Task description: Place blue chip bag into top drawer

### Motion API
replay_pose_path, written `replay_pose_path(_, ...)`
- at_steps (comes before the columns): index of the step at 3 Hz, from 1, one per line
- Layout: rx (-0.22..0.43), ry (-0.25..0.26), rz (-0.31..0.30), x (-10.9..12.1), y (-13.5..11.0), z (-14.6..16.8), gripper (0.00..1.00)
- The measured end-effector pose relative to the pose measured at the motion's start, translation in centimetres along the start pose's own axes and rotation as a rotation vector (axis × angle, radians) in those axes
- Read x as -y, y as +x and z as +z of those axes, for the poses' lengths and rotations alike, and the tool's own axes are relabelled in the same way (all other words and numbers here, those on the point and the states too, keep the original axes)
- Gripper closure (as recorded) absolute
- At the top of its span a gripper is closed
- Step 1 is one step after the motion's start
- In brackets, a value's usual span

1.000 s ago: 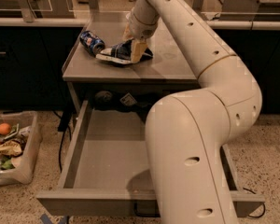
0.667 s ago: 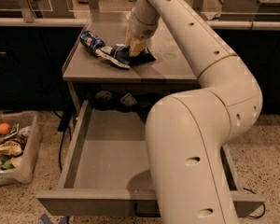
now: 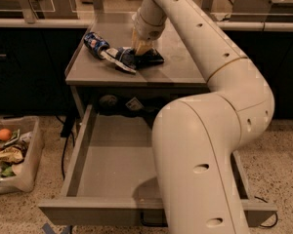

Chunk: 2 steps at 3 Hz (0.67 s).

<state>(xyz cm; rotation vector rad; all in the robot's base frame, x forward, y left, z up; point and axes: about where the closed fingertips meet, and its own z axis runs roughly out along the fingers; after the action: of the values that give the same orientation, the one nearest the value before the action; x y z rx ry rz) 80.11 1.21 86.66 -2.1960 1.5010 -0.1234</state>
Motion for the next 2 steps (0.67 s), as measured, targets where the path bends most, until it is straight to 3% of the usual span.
replay_pose_path(1, 0.017, 0.014, 0.000, 0.3, -0.2, -0.3, 1.00)
replay_pose_path(2, 0.151, 0.101, -0.016, 1.3, -1.3, -4.4, 1.00)
